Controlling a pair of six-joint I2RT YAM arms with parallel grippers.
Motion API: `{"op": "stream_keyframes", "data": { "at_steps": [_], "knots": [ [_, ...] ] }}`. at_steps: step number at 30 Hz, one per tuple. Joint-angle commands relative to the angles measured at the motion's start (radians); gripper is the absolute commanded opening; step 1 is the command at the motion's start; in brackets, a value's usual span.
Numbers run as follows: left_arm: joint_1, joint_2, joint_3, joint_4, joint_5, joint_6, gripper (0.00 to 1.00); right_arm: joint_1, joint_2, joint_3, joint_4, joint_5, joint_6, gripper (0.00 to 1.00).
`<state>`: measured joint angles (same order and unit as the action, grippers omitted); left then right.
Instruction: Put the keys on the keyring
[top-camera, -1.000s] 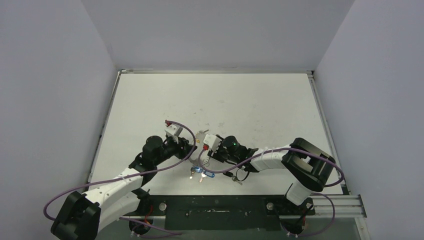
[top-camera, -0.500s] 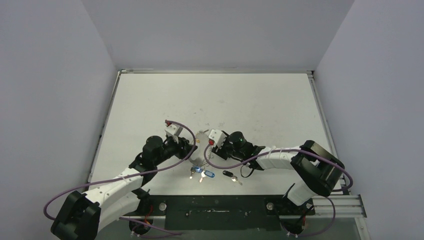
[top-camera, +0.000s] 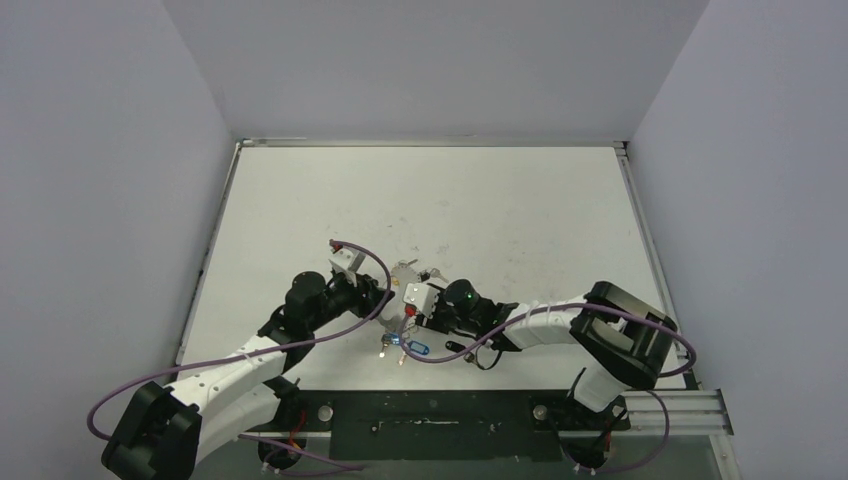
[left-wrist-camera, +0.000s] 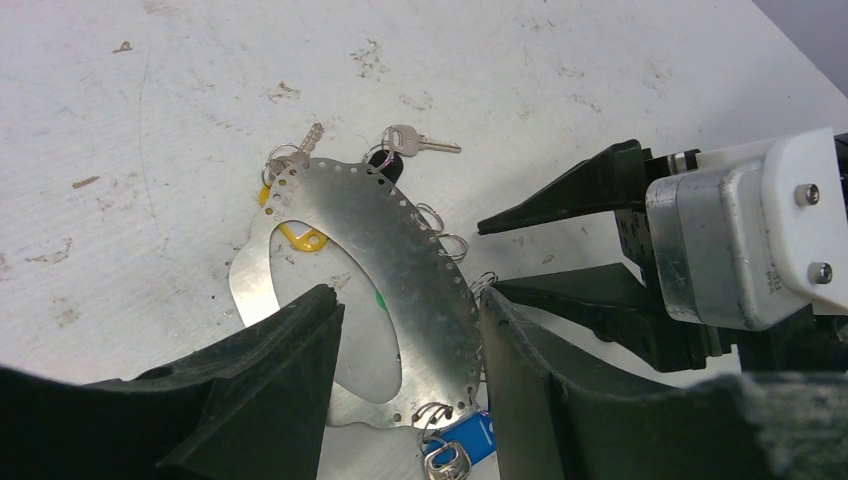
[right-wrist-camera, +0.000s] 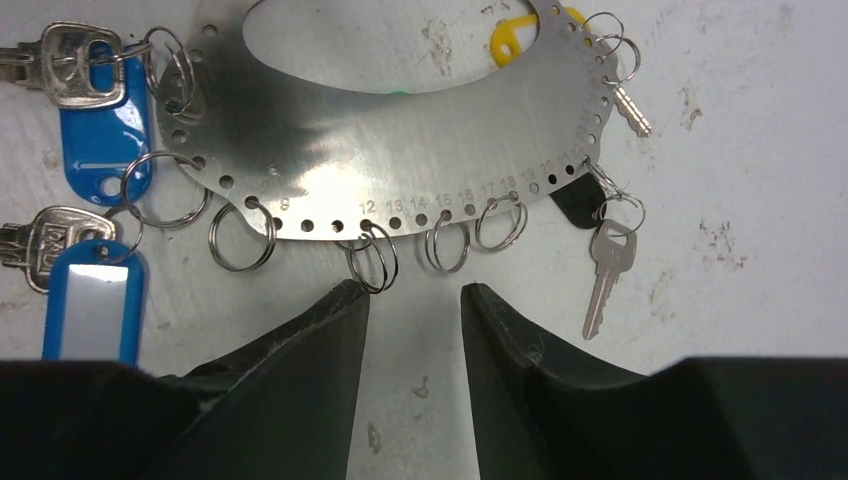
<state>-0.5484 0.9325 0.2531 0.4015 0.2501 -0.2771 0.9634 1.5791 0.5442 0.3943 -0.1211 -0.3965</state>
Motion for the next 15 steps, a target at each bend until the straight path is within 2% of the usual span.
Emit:
{"op": "stream_keyframes", "data": {
  "at_steps": [1,8,15],
  "knots": [
    [-0.004,-0.014,0.002,0.050,-0.005,-0.006,0.51,0.011,0.053,0.011,0.033,0.058,-0.035,0.39],
    [-0.004,-0.039,0.001,0.022,-0.014,-0.002,0.51,0.011,0.079,0.032,0.047,0.066,-0.059,0.31],
    [-0.005,-0.051,-0.004,0.012,-0.018,-0.002,0.51,0.007,-0.054,-0.034,0.048,0.009,-0.034,0.32]
  ]
}}
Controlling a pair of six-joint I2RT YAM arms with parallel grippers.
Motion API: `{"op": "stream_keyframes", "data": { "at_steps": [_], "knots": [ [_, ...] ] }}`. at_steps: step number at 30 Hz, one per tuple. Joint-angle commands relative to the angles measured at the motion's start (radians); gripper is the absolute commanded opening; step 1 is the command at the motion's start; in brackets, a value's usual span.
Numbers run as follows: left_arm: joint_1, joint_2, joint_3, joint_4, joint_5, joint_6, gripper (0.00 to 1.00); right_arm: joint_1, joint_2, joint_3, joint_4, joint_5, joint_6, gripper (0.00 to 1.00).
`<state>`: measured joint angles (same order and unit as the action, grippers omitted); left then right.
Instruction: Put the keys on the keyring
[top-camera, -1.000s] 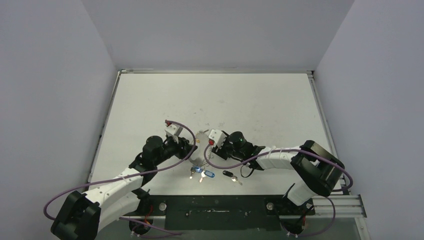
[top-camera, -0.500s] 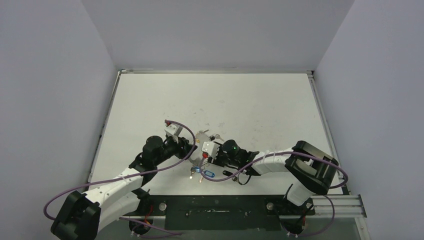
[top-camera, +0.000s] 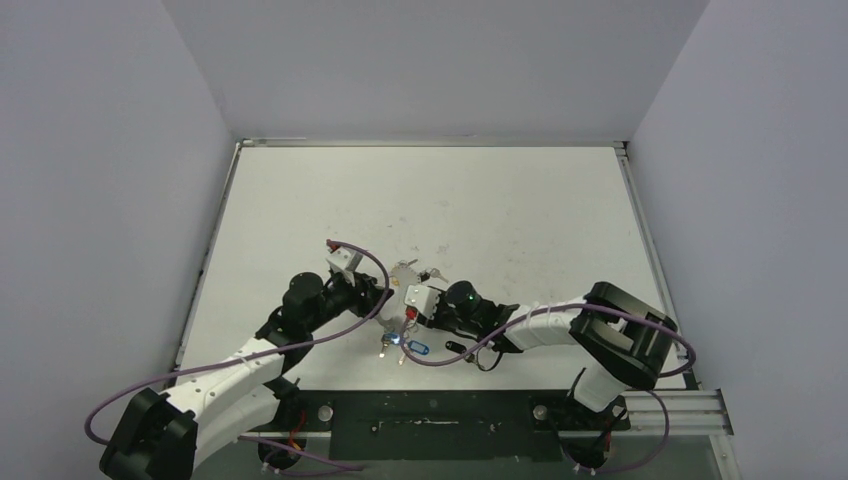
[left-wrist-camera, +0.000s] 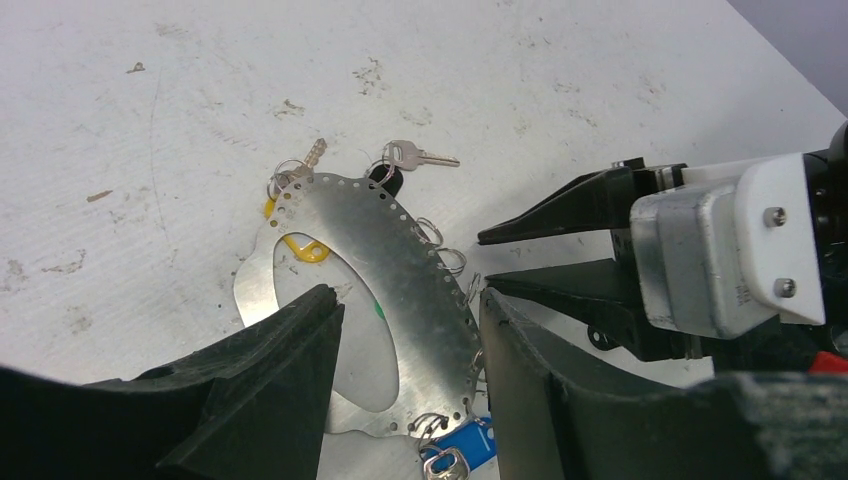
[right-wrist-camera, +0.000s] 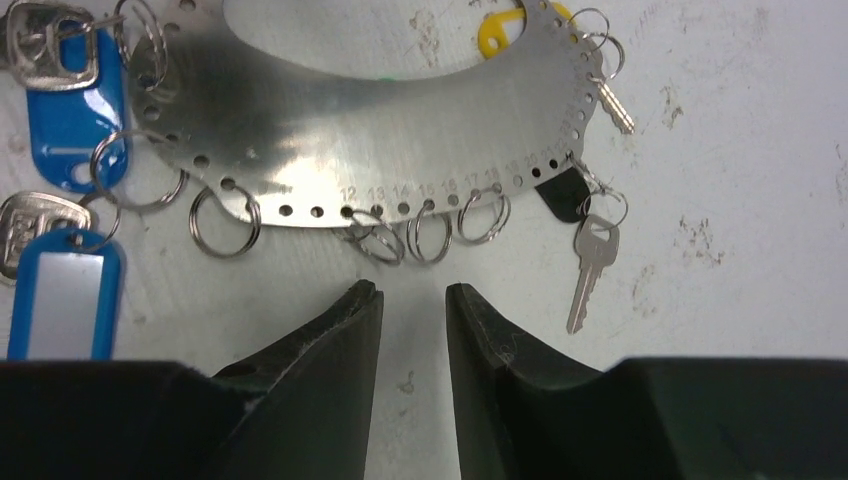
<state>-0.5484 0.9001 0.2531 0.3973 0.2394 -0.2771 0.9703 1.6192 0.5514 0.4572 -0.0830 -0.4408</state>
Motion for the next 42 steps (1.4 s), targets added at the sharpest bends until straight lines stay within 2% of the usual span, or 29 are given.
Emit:
{"op": "stream_keyframes", "data": {
  "at_steps": [1,8,25,33,42],
  "knots": [
    [-0.004,-0.019,-0.004,0.015,-0.008,-0.002,0.51,-0.008,-0.113,-0.049,-0.015,-0.031,0.025,0.32],
    [-0.005,0.008,0.004,0.030,-0.005,0.003,0.51,-0.104,-0.118,-0.041,-0.036,-0.038,0.093,0.33],
    [-0.005,0.007,0.012,0.016,-0.005,0.007,0.51,-0.095,0.086,0.071,0.040,-0.124,0.136,0.33],
    [-0.005,-0.012,0.000,0.011,-0.016,0.007,0.51,-0.084,0.016,0.036,0.062,-0.216,0.165,0.34],
    [-0.005,-0.010,-0.009,0.019,-0.018,0.003,0.52,-0.036,-0.093,0.015,-0.026,-0.233,0.133,0.34]
  ]
}}
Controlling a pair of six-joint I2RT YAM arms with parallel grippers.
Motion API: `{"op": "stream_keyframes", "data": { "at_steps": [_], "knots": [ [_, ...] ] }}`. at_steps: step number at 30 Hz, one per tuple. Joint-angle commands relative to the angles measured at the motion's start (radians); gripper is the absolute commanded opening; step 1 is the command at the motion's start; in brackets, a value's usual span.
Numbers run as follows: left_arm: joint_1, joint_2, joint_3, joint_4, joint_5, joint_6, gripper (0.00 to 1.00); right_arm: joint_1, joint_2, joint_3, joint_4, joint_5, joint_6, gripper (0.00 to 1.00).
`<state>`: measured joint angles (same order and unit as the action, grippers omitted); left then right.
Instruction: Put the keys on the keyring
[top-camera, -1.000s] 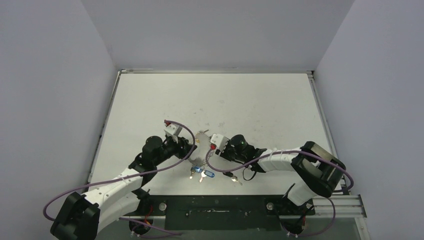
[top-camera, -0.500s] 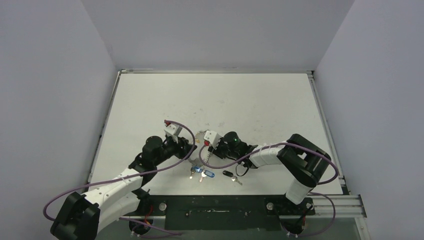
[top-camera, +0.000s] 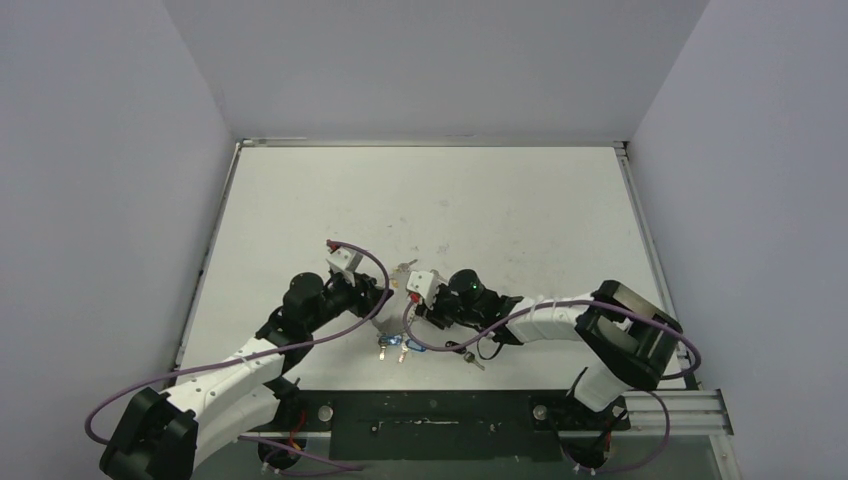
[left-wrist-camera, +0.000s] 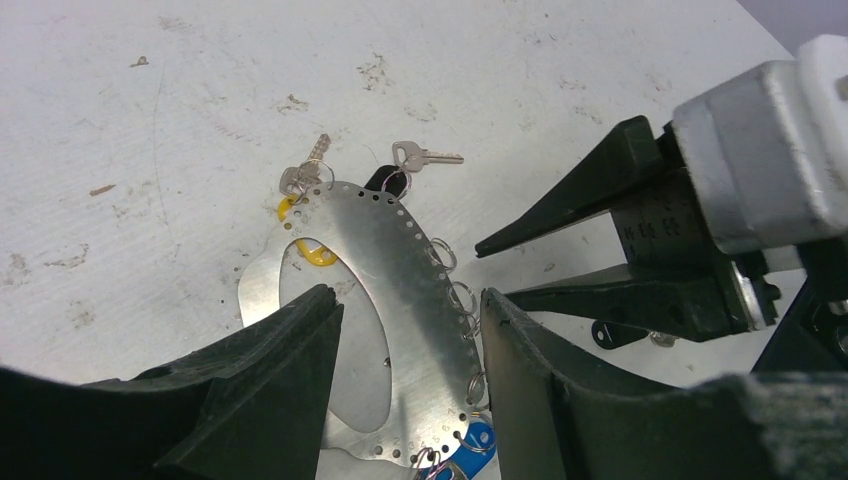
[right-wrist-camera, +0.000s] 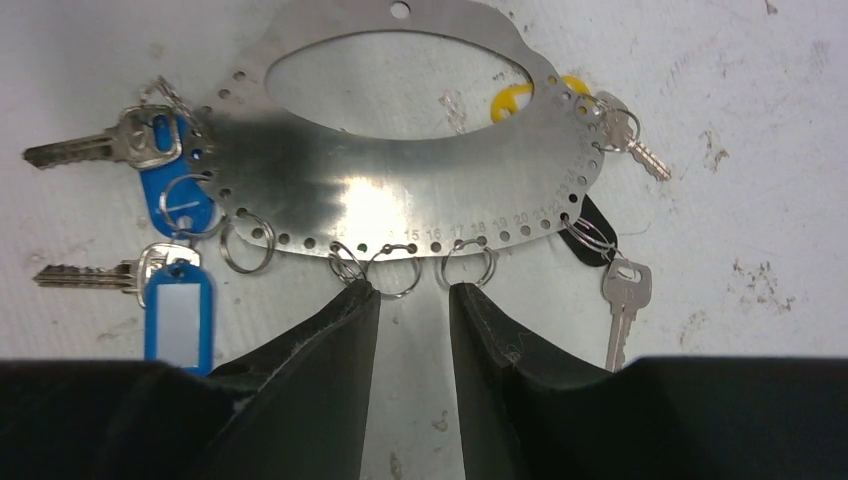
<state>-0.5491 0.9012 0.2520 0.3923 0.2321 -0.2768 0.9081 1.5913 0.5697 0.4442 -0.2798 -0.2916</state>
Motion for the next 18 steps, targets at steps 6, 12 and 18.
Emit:
{"op": "stream_keyframes", "data": {
  "at_steps": [6,12,18],
  "knots": [
    [-0.005,-0.009,-0.008,0.029,-0.010,-0.001,0.52,-0.018,-0.107,-0.026,0.012,-0.014,0.011,0.35],
    [-0.006,-0.009,-0.010,0.031,-0.010,-0.008,0.52,-0.077,-0.092,-0.007,-0.022,0.012,-0.008,0.35],
    [-0.006,-0.010,-0.011,0.031,-0.012,-0.008,0.52,-0.050,-0.026,0.027,-0.088,0.038,-0.087,0.36]
  ]
}}
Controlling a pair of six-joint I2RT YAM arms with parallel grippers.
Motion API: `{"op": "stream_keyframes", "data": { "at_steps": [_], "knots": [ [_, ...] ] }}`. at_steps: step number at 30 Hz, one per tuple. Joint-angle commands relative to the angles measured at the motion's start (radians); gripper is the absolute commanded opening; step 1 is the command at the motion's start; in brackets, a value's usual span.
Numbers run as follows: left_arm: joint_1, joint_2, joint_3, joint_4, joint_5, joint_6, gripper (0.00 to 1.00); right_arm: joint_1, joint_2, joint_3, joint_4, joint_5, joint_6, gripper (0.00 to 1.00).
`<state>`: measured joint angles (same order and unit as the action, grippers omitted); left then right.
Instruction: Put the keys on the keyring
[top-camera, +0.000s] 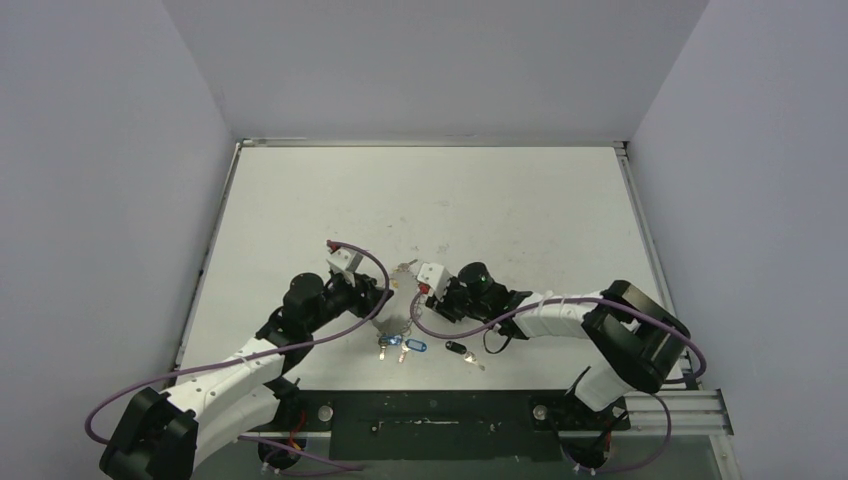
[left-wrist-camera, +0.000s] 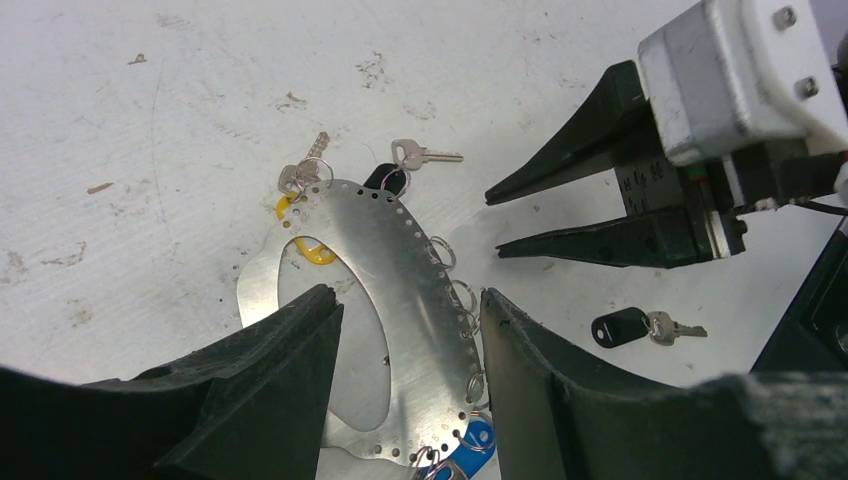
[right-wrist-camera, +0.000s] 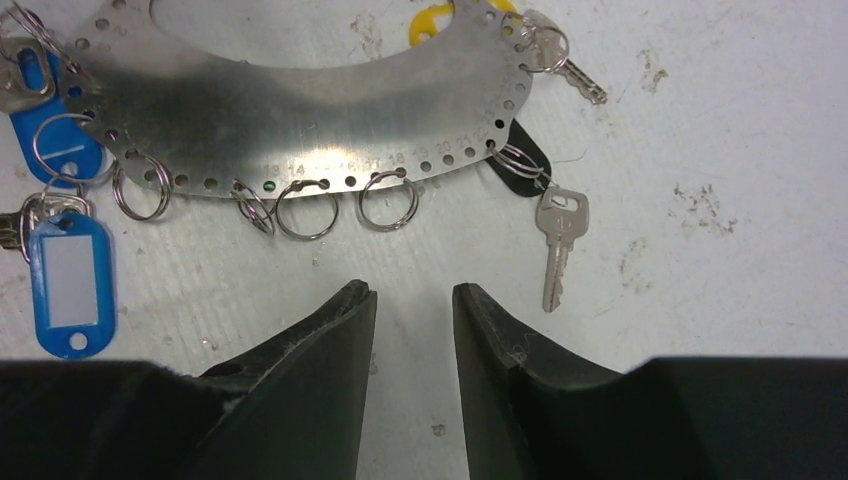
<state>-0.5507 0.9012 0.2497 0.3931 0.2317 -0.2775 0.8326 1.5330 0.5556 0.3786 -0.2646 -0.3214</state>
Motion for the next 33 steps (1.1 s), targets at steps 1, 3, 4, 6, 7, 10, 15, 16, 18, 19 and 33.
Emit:
{"op": "stream_keyframes", "data": {
  "at_steps": [1,3,4,6,7,10,15,16,18,19,33],
  "knots": [
    [-0.005,-0.011,-0.010,0.030,-0.013,-0.009,0.52,0.036,0.041,0.043,-0.026,0.027,-0.063,0.36],
    [-0.005,-0.010,-0.010,0.031,-0.014,-0.011,0.52,0.064,0.059,0.049,-0.034,0.055,-0.079,0.38],
    [-0.006,-0.011,-0.010,0.030,-0.014,-0.010,0.51,0.080,0.069,0.053,-0.039,0.076,-0.088,0.39],
    [-0.005,-0.012,-0.012,0.030,-0.015,-0.012,0.52,0.109,0.096,0.068,-0.044,0.112,-0.102,0.40],
    [-0.005,-0.012,-0.012,0.030,-0.015,-0.013,0.52,0.118,0.111,0.075,-0.040,0.122,-0.105,0.40],
    [-0.006,-0.014,-0.012,0.030,-0.017,-0.013,0.52,0.126,0.158,0.096,-0.024,0.145,-0.114,0.39],
    [-0.006,-0.015,-0.013,0.030,-0.019,-0.017,0.52,0.128,0.212,0.137,-0.033,0.154,-0.139,0.32],
    [-0.006,-0.016,-0.013,0.030,-0.020,-0.018,0.52,0.128,0.220,0.142,-0.031,0.154,-0.141,0.31],
    [-0.006,-0.016,-0.014,0.031,-0.022,-0.018,0.52,0.128,0.232,0.152,-0.034,0.148,-0.145,0.29],
    [-0.006,-0.015,-0.015,0.030,-0.022,-0.018,0.52,0.128,0.236,0.155,-0.034,0.144,-0.145,0.26],
    [-0.005,-0.021,-0.019,0.030,-0.025,-0.018,0.52,0.107,0.237,0.180,0.027,0.127,-0.122,0.20]
  ]
}}
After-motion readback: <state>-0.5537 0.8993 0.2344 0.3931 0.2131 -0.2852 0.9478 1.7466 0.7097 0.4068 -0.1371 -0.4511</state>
